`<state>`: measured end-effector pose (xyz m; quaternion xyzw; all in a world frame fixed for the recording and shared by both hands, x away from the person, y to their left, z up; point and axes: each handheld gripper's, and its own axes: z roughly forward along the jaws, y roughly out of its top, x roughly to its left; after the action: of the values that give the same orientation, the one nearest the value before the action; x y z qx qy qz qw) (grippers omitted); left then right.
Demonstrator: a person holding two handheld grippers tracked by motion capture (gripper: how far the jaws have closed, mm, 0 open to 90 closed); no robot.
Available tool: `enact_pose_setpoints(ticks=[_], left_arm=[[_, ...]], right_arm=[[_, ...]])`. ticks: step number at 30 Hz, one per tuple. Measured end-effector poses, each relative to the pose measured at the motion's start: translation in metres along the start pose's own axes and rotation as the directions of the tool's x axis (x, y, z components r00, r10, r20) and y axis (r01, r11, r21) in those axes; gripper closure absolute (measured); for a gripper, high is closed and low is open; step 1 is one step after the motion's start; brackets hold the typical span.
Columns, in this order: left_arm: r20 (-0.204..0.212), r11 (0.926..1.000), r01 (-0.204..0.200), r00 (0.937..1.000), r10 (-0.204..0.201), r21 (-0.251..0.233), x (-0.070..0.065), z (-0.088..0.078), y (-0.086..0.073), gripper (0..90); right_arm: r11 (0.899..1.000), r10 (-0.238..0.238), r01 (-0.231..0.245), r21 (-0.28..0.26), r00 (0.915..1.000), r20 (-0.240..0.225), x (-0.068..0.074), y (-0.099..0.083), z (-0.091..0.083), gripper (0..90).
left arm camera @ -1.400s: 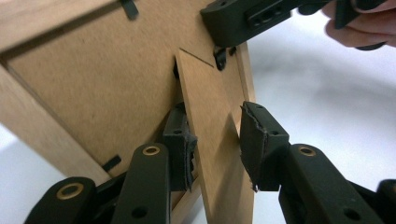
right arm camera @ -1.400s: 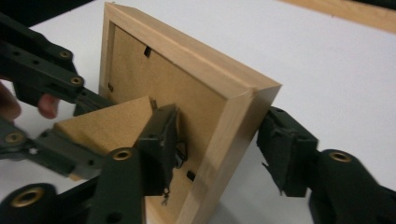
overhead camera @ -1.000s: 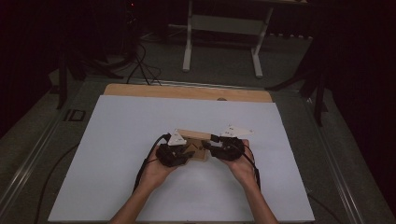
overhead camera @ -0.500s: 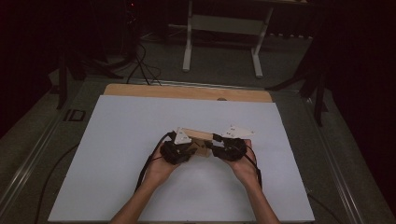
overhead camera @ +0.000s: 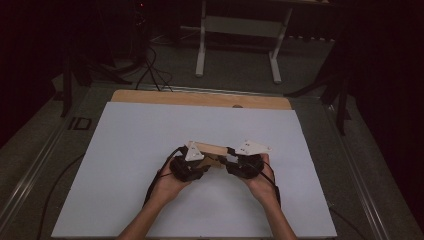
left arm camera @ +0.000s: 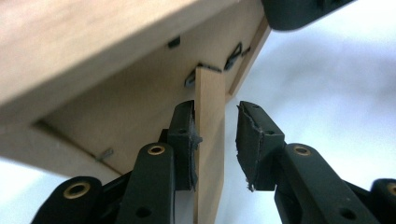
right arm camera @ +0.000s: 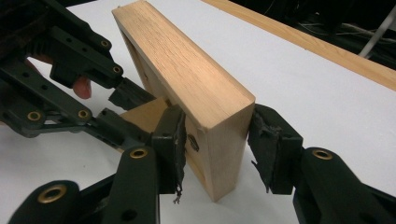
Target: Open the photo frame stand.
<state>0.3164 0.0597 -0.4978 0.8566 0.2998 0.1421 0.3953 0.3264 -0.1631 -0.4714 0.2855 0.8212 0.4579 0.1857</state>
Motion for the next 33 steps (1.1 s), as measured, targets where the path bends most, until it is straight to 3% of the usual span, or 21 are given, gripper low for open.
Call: enact_pose_setpoints(ticks=[7, 12, 20, 33], left_arm=[[0.002, 0.9999, 0.005, 1.0000, -0.005, 0.012, 0.002, -0.006, -0.016, 71.0], [-0.003, 0.9998, 0.008, 1.0000, -0.008, 0.017, 0.003, -0.008, -0.020, 80.4], [0.025, 0.9994, 0.025, 0.9994, -0.025, 0.024, 0.004, -0.008, -0.023, 82.1], [0.031, 0.9993, 0.027, 0.9991, -0.028, 0.025, 0.001, -0.007, -0.029, 81.7]], right_arm=[[1.000, -0.006, 0.006, 0.000, 1.0000, 0.006, 0.003, -0.002, -0.003, 58.2], [1.000, -0.014, 0.014, 0.003, 0.9998, 0.014, 0.005, -0.003, -0.004, 58.4], [0.998, -0.066, 0.066, 0.016, 0.9970, 0.039, 0.014, -0.004, -0.007, 58.8], [0.998, -0.060, 0.060, 0.015, 0.9979, 0.026, 0.020, -0.012, -0.010, 59.2]])
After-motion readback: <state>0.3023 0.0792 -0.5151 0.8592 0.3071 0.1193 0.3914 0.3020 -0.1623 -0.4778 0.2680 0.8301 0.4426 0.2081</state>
